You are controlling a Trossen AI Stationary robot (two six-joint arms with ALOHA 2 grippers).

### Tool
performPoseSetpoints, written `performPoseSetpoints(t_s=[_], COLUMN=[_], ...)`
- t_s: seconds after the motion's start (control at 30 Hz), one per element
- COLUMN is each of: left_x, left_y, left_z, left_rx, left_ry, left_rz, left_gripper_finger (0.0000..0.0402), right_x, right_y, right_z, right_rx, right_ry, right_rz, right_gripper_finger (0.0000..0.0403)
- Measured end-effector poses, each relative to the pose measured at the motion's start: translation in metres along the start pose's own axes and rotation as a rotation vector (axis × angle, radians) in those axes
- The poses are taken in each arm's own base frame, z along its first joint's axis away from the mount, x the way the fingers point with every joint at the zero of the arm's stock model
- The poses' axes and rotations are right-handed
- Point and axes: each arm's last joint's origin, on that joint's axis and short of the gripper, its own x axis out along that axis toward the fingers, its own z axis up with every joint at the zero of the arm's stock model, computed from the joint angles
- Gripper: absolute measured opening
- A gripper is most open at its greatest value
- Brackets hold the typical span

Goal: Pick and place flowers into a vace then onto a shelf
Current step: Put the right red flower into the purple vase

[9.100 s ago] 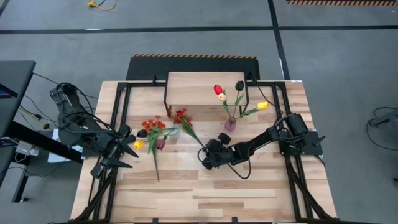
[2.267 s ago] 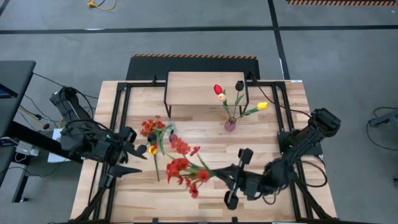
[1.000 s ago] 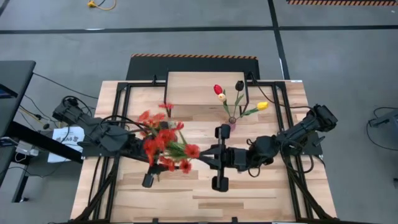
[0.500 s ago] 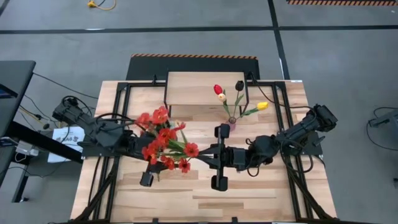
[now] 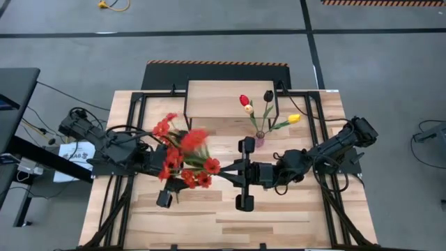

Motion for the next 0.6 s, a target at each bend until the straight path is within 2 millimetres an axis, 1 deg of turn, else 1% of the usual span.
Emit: performPoseSetpoints(t_s=[0.2,0.33,0.47,0.6], left_x=[0.0,-0.001,-0.001,-0.001], left_y=[0.003,0.0,-0.001,0.0], left_z=[-0.006,-0.009,-0.009,-0.005], left_rx=[-0.009,0.001,0.003,-0.006], left_ry=[0.056,0.094,0.09,0.047], left_rz=[0.028,0.023,0.053,0.058], left_gripper_finger=[0.0164,0.0164,0.0164,0.0164], right_x=[-0.002,-0.005,-0.007,-0.006], right_y=[0.006,0.012,0.015,0.012], right_z=[0.002,0.007,0.01,0.008], right_rx=[-0.031,-0.076,-0.077,-0.063], right_ry=[0.006,-0.003,-0.012,-0.009], right_rz=[0.007,-0.023,-0.012,-0.018], right_gripper_finger=[0.0,0.0,0.0,0.0])
